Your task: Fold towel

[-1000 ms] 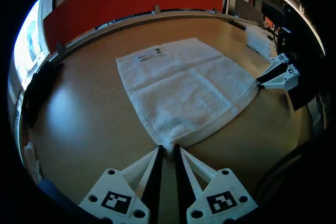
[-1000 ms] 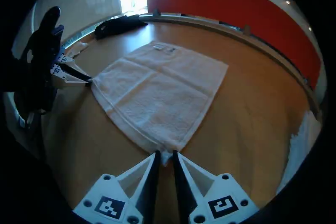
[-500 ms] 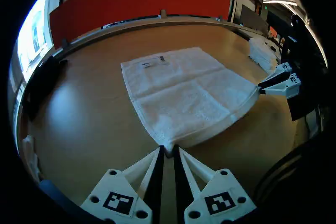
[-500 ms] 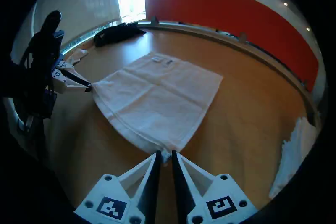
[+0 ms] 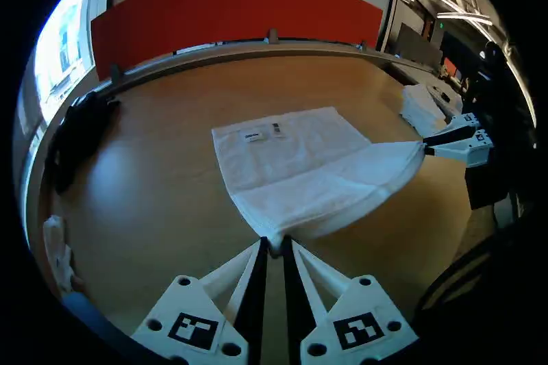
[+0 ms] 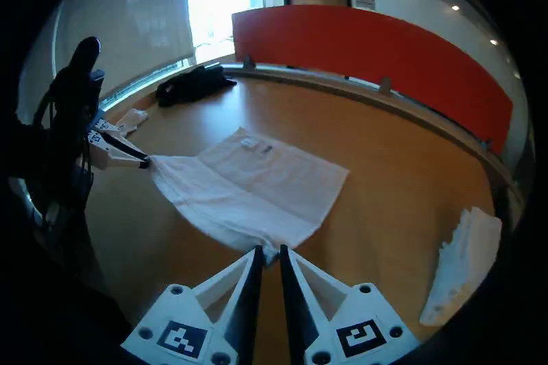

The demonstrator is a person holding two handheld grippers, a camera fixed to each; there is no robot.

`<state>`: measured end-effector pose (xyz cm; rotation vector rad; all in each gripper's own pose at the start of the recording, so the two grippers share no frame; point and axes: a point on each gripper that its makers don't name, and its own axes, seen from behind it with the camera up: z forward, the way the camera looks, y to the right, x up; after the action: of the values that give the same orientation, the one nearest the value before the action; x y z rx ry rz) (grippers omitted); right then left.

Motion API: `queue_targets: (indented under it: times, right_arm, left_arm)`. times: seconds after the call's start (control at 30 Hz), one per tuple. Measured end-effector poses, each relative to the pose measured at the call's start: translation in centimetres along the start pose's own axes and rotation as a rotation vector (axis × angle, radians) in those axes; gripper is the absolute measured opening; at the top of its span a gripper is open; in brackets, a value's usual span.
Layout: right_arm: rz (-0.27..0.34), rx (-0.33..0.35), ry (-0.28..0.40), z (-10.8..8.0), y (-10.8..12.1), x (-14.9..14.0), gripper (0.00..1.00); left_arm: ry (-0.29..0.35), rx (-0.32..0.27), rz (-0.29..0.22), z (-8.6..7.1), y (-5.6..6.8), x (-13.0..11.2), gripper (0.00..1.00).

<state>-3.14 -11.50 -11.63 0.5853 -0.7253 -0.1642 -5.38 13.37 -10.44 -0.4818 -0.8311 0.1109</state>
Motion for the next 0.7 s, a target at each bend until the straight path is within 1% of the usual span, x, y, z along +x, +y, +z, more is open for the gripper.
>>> queue_targets:
  times: [0.17,0.37,0.5,0.7]
  right_arm:
    - [-0.001,0.004,0.014,-1.5,-0.4,1.0,0.19]
    - [0.010,0.024,0.018,-2.9,-1.1,1.6,0.19]
    - [0.016,0.023,0.016,-3.7,-1.3,1.5,0.19]
    - [0.015,0.026,0.011,-4.4,-1.5,1.4,0.19]
  left_arm:
    - [0.002,-0.004,-0.014,-1.5,0.7,0.4,0.16]
    - [-0.005,-0.029,-0.052,-2.9,2.0,0.3,0.16]
    - [-0.009,-0.034,-0.068,-3.7,2.5,0.1,0.16]
    - [-0.014,-0.042,-0.073,-4.6,3.0,0.0,0.16]
